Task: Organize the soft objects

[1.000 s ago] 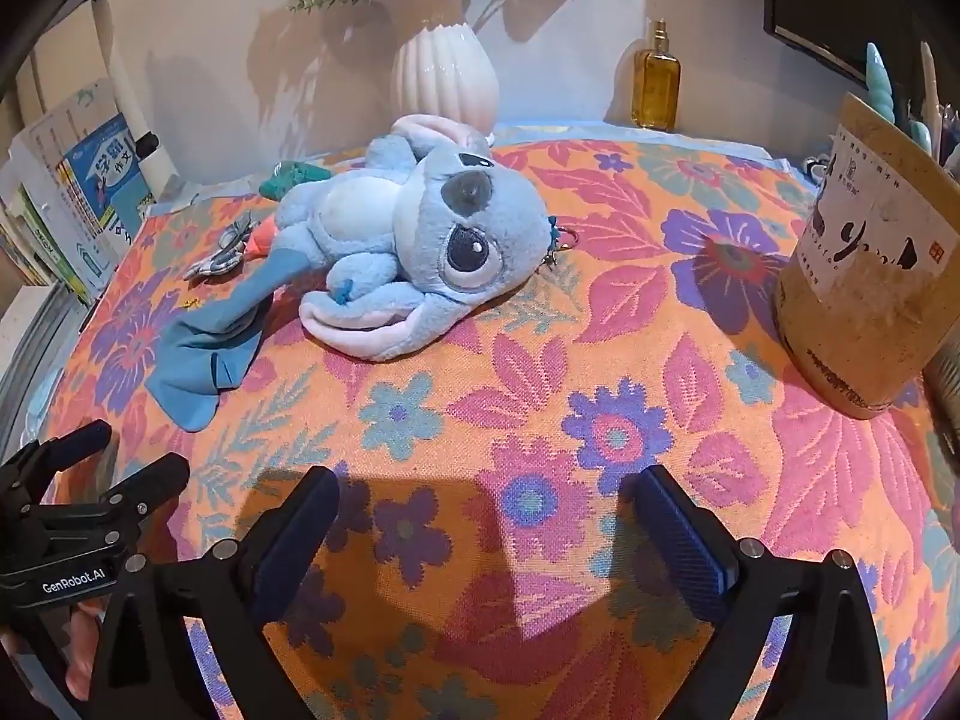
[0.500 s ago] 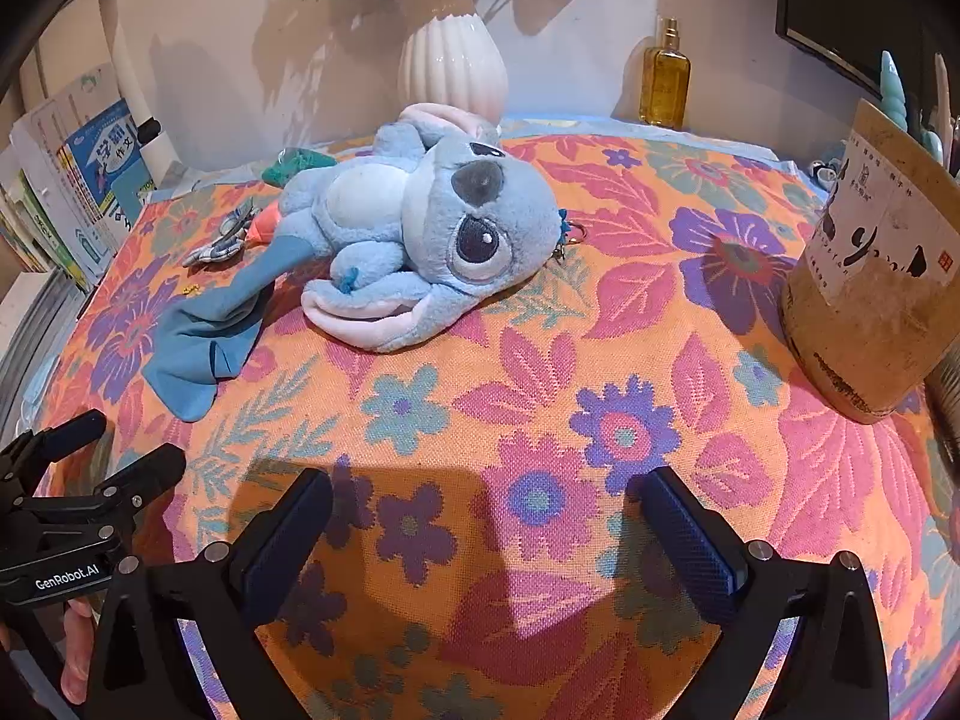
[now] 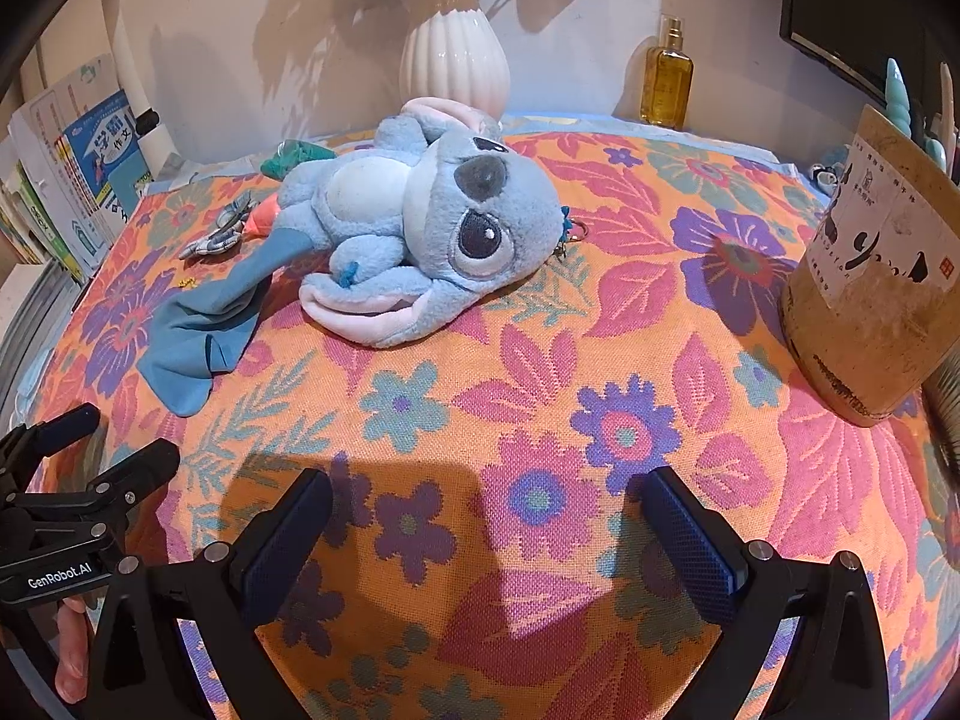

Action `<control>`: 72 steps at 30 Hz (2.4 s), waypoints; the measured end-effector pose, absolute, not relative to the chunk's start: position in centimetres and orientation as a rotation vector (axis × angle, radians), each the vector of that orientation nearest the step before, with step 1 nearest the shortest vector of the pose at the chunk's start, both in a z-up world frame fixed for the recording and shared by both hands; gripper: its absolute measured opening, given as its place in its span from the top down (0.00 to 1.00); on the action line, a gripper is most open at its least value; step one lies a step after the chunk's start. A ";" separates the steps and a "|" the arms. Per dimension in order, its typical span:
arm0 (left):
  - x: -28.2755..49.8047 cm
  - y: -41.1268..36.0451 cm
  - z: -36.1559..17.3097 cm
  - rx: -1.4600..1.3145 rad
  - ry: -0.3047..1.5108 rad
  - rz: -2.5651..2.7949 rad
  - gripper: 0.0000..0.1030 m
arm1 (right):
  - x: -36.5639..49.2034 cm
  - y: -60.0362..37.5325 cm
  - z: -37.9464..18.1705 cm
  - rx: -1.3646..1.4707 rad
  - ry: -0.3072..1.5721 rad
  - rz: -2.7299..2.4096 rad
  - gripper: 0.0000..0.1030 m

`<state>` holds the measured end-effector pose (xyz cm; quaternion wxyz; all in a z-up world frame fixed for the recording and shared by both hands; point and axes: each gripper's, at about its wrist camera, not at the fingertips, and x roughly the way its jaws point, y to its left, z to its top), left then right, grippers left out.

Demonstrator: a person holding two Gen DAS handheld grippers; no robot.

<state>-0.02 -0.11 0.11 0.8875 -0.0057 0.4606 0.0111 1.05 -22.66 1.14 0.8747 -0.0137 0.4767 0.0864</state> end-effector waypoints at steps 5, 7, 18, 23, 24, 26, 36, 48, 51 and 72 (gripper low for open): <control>0.0 -0.1 0.1 -0.012 0.957 0.023 0.00 | 1.1 -22.7 1.2 -0.027 0.995 0.181 0.00; 0.0 -0.1 0.1 -0.012 0.957 0.023 0.00 | 1.1 -22.6 1.2 -0.026 0.995 0.181 0.00; 0.0 -0.1 0.1 -0.012 0.957 0.023 0.00 | 1.1 -22.7 1.2 -0.026 0.995 0.182 0.00; 0.0 -0.1 0.1 -0.012 0.957 0.024 0.00 | 1.1 -22.7 1.2 -0.026 0.995 0.183 0.00; 0.0 -0.1 0.1 -0.012 0.957 0.024 0.00 | 1.1 -22.7 1.2 -0.026 0.995 0.183 0.00; 0.0 -0.2 0.1 -0.011 0.957 0.024 0.00 | 1.1 -22.7 1.2 -0.026 0.995 0.183 0.00; -1.8 -1.0 3.0 -0.011 0.925 -0.115 0.01 | -0.5 -25.1 3.6 0.123 0.890 0.247 0.00; 2.9 -1.5 5.2 0.006 0.787 -0.139 0.01 | 5.9 -23.6 7.2 0.117 0.853 0.351 0.00; 3.1 -1.5 4.0 0.002 0.741 -0.137 0.01 | 7.0 -23.4 6.2 0.106 0.787 0.322 0.00; 1.3 -1.2 4.3 0.006 0.639 -0.028 0.01 | 4.6 -22.7 4.6 0.065 0.734 0.219 0.00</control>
